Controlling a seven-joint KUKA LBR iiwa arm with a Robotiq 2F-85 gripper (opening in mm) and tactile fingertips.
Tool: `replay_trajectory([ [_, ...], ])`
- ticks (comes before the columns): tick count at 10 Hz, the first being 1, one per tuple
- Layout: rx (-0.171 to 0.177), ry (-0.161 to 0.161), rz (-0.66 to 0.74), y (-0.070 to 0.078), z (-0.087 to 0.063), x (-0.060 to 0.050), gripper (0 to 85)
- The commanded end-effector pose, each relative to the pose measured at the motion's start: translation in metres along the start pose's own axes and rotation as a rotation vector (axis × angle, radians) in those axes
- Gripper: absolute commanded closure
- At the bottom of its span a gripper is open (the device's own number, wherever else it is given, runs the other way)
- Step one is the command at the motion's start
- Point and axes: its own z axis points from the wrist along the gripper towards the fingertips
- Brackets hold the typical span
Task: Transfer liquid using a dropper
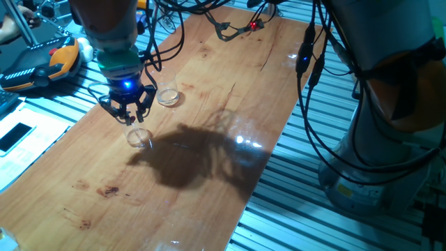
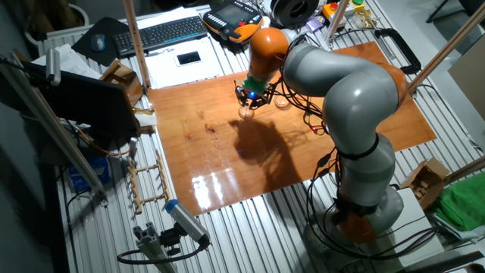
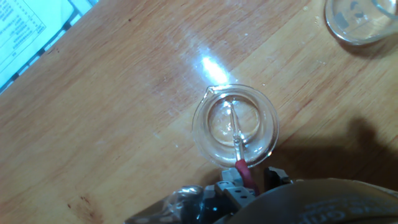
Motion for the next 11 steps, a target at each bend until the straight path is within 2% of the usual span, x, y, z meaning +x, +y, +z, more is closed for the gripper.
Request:
replay_trajectory([
  [1, -0.001, -0.001, -0.002, 0.0001, 0.0004, 0.0001, 55.3],
  [11, -0.009, -0.006, -0.009, -0.0007, 0.0032, -0.0001, 57.7],
])
